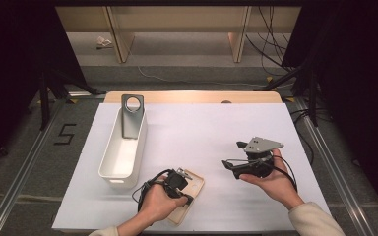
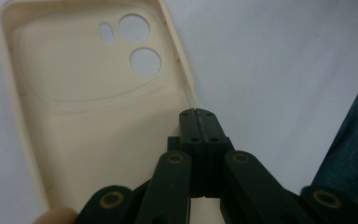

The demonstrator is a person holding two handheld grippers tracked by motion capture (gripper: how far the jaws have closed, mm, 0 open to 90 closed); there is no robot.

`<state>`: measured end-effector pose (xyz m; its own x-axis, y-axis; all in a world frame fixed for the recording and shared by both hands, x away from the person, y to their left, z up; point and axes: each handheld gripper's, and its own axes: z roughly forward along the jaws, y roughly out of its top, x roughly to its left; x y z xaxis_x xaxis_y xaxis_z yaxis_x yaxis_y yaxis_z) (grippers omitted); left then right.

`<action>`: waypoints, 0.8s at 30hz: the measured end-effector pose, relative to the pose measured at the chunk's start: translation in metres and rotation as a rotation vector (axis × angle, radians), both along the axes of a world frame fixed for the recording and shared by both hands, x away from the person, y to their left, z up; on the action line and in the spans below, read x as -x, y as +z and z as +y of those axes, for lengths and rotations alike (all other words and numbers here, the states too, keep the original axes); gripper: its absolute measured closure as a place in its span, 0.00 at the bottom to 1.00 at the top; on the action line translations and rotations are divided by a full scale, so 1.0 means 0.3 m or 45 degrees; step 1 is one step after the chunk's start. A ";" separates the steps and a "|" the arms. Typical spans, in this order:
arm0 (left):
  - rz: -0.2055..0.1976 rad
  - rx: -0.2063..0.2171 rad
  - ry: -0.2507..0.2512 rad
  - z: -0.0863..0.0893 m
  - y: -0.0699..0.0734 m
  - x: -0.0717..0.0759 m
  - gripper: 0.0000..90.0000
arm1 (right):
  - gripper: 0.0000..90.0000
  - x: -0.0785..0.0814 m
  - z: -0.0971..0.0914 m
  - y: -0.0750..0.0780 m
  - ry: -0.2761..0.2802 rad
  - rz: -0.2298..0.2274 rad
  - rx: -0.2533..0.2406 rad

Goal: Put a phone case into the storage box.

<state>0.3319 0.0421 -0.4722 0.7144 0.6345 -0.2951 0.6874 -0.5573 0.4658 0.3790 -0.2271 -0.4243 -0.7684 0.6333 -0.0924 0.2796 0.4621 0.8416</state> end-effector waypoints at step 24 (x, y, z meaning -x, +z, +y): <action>-0.064 0.016 0.062 0.014 0.017 -0.028 1.00 | 0.19 -0.001 -0.007 0.001 -0.002 0.001 -0.004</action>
